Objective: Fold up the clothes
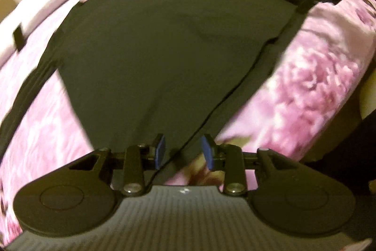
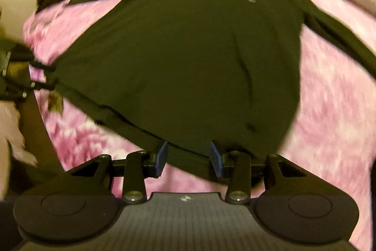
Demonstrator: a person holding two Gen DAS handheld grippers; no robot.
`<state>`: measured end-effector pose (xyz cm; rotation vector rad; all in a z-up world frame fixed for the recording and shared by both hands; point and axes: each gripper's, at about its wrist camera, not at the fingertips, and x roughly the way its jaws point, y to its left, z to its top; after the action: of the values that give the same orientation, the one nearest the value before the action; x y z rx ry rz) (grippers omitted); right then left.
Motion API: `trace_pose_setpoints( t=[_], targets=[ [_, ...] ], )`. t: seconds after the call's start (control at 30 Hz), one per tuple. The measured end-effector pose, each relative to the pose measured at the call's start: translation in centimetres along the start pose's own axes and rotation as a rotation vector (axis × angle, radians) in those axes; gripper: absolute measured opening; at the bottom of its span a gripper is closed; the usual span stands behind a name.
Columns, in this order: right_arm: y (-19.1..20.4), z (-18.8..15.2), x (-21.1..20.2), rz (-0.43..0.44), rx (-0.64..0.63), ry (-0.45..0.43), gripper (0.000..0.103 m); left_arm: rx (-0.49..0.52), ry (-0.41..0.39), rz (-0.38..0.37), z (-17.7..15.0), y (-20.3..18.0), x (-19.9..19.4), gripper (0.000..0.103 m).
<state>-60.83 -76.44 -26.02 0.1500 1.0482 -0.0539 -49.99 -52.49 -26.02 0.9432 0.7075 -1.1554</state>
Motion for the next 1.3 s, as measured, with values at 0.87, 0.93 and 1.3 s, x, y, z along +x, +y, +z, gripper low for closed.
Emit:
trace_pose_setpoints(
  t=[0.87,0.93,1.3],
  targets=[
    [10.5,2.2,5.9,-0.089,-0.561,-0.115,0.049,0.461,-0.126,0.090,-0.5,-3.8,4.2,0.043],
    [10.4,2.2,6.2,-0.117,-0.582,-0.118,0.048,0.467,-0.122,0.103,-0.6,-3.8,4.2,0.040],
    [11.5,0.9,6.4,-0.148,-0.691,-0.090,0.000,0.434,-0.096,0.112,-1.5,-2.7,3.2,0.002]
  ],
)
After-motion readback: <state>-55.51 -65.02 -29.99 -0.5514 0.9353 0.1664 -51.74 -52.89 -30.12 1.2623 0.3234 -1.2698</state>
